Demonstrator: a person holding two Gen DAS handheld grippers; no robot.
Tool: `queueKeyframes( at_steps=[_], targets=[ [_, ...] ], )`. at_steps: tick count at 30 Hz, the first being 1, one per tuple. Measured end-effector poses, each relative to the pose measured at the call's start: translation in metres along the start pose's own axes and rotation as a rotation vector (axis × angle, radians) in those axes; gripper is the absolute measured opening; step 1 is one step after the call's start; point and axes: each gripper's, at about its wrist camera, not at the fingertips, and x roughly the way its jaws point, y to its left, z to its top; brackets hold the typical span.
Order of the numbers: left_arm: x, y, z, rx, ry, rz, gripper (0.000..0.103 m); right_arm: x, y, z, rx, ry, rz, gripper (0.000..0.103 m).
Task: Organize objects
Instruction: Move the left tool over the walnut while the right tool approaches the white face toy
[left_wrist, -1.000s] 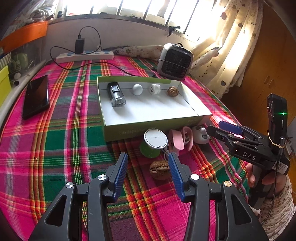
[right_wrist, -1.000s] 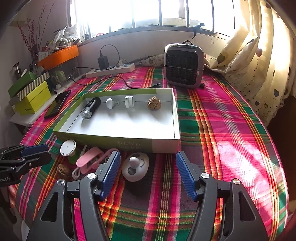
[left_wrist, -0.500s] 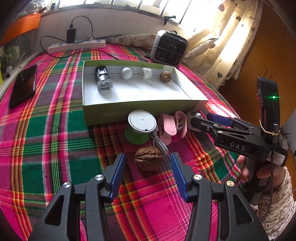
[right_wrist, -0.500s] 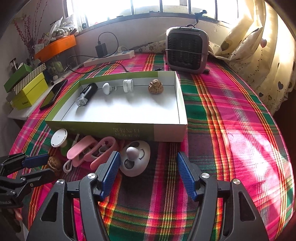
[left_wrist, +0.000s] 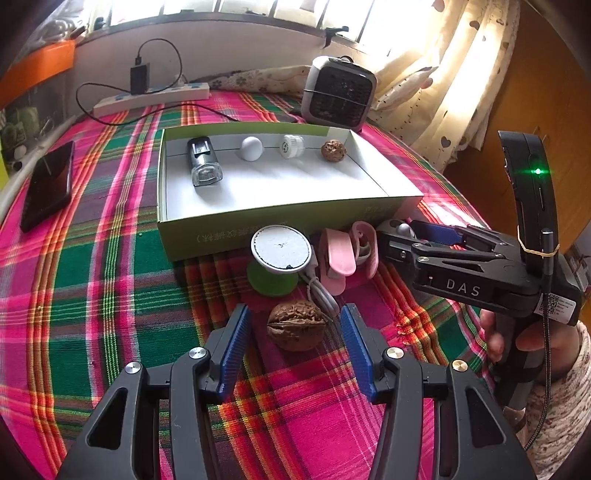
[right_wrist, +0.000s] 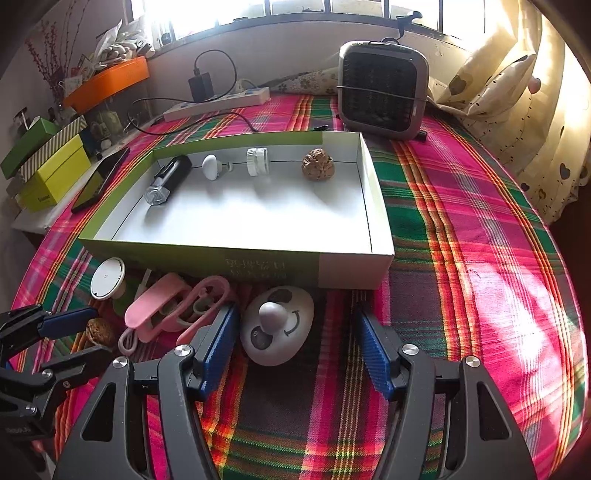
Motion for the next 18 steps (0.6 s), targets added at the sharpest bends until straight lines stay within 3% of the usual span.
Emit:
queueKeyframes(
  at_steps=[7,10,14,18],
  targets=[
    [0.0004,0.0001,-0.0005,-0.007,-0.014,0.021,0.049,0.0005,0.0008,0.0004,-0.003,0.002,-0.009,0.063],
    [0.0013,-0.0031,-0.0012,0.010,-0.015,0.055,0.043,0.0004,0.0012,0.0004,-0.003,0.001,-0.015,0.062],
    [0.0008,-0.0019,-0.0011,0.015,-0.015,0.077,0.028,-0.0003,-0.0010,0.0003,0.003,-0.002,-0.019,0.054],
    [0.0003,-0.0010,-0.0015,0.006,-0.022,0.067,0.028,-0.0012,-0.0009,0.0001,0.002,-0.007,-0.017,0.042]
  ],
)
